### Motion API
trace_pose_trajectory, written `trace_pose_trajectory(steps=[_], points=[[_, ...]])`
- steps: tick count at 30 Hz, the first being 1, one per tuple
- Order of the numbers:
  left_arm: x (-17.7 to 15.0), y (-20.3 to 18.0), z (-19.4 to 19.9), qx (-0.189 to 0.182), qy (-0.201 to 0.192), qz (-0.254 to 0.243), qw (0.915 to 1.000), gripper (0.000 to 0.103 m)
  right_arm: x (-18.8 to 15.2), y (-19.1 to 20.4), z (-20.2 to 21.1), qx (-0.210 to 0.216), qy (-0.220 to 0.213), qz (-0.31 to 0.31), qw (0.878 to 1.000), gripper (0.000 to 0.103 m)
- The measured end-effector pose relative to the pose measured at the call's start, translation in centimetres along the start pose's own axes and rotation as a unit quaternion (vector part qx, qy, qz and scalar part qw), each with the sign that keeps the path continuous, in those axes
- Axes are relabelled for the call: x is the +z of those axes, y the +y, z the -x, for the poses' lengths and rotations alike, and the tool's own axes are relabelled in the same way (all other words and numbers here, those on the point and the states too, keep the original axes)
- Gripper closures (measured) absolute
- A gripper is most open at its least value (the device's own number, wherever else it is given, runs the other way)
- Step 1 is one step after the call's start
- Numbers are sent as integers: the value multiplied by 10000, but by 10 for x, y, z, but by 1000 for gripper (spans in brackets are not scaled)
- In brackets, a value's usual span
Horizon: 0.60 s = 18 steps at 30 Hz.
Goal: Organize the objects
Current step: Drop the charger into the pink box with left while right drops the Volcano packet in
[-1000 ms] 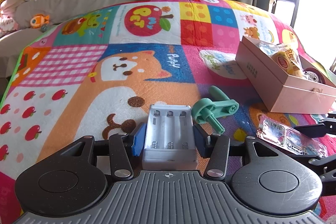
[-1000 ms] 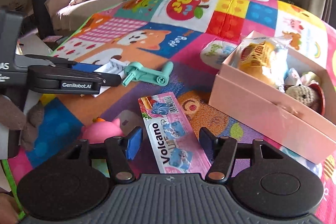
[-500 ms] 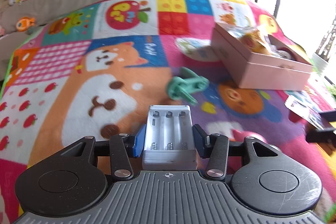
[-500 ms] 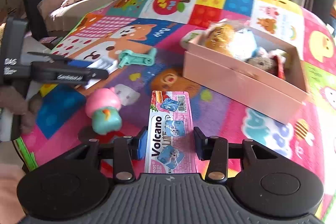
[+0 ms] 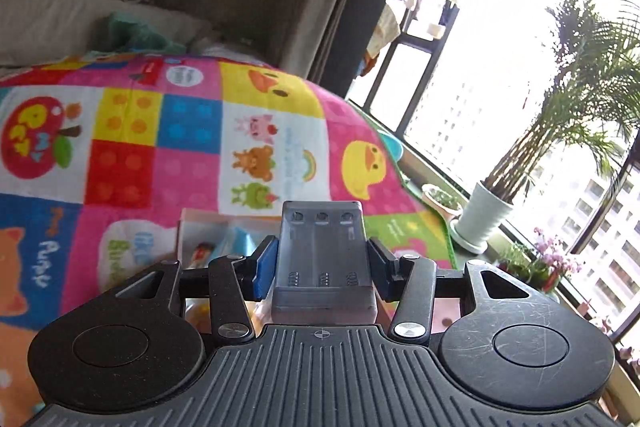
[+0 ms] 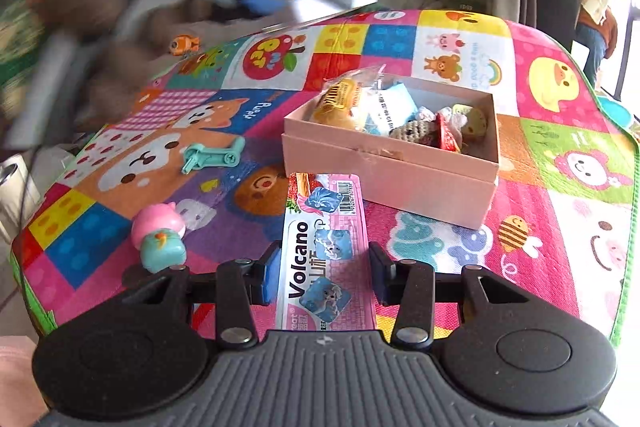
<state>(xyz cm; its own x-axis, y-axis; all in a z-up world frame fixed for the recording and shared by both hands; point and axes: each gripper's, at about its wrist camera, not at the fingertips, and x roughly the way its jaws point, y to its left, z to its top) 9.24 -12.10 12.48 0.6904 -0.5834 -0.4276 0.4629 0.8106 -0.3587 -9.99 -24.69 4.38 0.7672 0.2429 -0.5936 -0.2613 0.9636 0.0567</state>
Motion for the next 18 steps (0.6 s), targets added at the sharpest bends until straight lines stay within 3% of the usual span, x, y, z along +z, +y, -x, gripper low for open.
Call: trace_pose_trajectory(steps=[3,6,13,18], points=[[2,-7,-45,508,246,-80,9984,52,-2,-12,-3,-134,70,-122,9998,60],[-1,-5,-50,629,258,-121,9976,52,-2,-25,-2,-223,73,-195,9995,60],[-26,13,39,514,-299,-841,9947,52,36,-61,11,-105,-303,-637,9975,60],[-65,45,90,845,-159,-905,9922,52,93,-85,-17,-639,-545,-867,9927,60]])
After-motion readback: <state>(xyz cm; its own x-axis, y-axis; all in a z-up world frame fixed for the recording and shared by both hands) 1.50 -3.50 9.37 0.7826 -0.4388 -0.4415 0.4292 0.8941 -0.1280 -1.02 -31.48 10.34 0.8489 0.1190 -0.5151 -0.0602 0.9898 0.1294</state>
